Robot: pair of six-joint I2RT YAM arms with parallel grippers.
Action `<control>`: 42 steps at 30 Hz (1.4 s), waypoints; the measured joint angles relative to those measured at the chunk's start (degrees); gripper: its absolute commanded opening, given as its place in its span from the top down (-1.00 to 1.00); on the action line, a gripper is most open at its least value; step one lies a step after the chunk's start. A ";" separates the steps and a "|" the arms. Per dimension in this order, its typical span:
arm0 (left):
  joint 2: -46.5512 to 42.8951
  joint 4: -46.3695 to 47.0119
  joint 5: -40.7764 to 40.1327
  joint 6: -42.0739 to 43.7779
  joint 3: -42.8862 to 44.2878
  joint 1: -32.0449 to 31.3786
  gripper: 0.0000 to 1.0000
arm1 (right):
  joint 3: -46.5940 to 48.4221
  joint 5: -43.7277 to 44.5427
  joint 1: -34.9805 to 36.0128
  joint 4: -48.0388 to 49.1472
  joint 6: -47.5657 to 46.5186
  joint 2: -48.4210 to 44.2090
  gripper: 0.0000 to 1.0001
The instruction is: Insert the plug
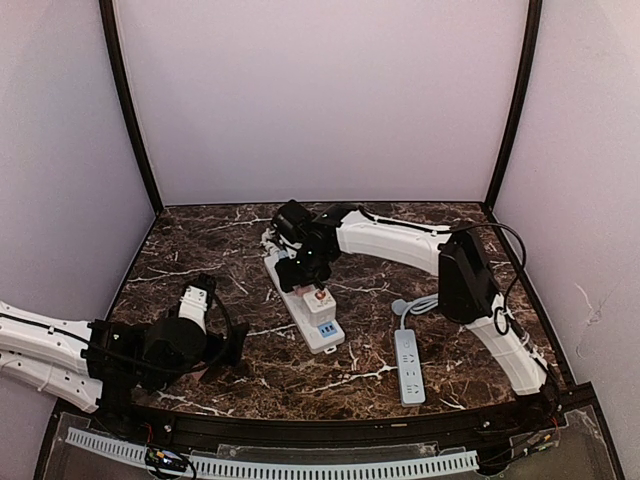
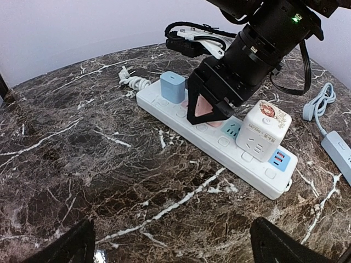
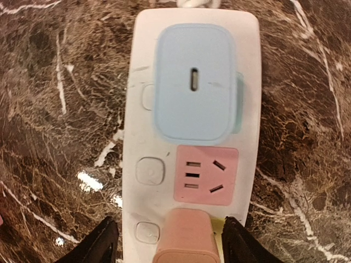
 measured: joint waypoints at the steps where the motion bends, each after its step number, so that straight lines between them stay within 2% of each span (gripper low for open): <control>1: -0.33 -1.62 0.13 -0.92 0.59 -0.04 -0.98 | -0.50 -0.52 0.00 0.81 -0.35 -0.37 -0.37; 7: -2.38 -13.66 1.97 -6.62 2.21 -0.31 -0.97 | -3.30 -1.46 0.13 3.15 -0.59 -3.58 -0.45; 11: -2.60 -21.59 2.01 -9.84 5.68 -0.17 -0.97 | -9.35 -1.07 0.48 5.81 -0.74 -9.84 -0.50; 13: -2.60 -24.96 2.36 -10.82 7.82 0.61 -0.97 | -15.47 -0.20 1.03 8.92 -1.01 -15.69 -0.54; 16: -2.60 -29.20 4.13 -11.61 9.64 2.38 -0.97 | -25.46 1.38 1.99 13.46 -1.27 -25.09 -0.95; 20: -2.60 -33.68 8.44 -11.76 10.25 5.35 -0.98 | -40.41 3.21 2.82 20.02 -0.37 -37.94 -0.97; 24: -2.14 -36.11 12.92 -11.87 10.36 8.39 -0.97 | -54.97 4.11 3.39 26.08 0.72 -48.00 -0.97; 31: -0.59 -35.80 21.33 -12.15 10.19 17.42 -0.97 | -72.81 4.79 4.68 31.71 3.04 -61.66 -0.97; 36: 2.89 -33.99 26.01 -12.11 9.46 21.44 -0.97 | -79.97 4.94 6.84 34.34 4.57 -72.22 -0.97; 42: 6.62 -31.58 32.48 -11.93 7.32 25.27 -0.97 | -85.22 5.29 8.59 35.85 5.95 -80.19 -0.97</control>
